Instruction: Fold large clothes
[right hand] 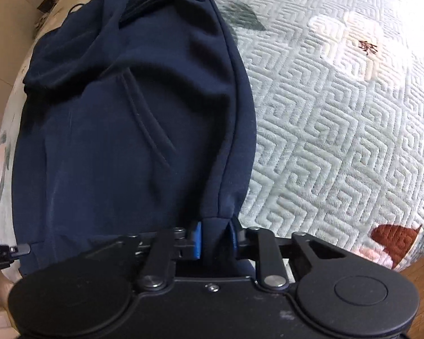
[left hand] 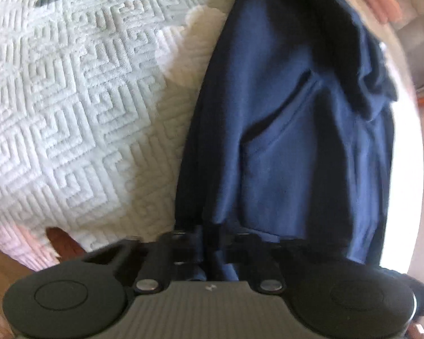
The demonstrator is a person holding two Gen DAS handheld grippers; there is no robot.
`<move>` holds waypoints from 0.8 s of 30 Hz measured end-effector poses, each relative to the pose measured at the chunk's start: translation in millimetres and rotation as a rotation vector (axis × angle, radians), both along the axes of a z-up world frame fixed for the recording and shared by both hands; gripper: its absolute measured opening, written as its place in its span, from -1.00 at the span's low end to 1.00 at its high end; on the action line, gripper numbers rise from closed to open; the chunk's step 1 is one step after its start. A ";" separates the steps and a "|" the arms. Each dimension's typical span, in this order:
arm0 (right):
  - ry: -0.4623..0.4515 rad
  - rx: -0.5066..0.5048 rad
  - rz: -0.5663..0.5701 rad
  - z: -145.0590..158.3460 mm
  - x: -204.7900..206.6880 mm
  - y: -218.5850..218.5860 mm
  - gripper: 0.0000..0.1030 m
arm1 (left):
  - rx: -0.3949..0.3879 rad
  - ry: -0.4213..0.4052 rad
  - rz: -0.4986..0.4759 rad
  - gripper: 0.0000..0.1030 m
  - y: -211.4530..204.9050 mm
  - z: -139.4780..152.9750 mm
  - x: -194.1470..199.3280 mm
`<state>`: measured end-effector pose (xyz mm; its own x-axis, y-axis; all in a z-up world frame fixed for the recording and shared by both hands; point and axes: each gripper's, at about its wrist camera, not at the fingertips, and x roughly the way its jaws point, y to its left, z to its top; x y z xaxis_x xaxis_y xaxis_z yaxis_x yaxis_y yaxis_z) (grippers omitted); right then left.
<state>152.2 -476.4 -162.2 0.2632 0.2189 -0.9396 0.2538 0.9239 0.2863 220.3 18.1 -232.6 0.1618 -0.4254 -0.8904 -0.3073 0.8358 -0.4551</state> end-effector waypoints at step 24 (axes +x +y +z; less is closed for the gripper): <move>-0.460 -0.104 -0.377 105.2 207.3 -53.5 -0.03 | -0.195 -0.596 0.266 -0.20 70.2 124.5 256.3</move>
<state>359.5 -529.9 -57.1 0.6890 -0.0551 -0.7227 0.4407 0.8234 0.3575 476.7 88.3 -108.1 0.7223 -0.4469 -0.5278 -0.1413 0.6517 -0.7452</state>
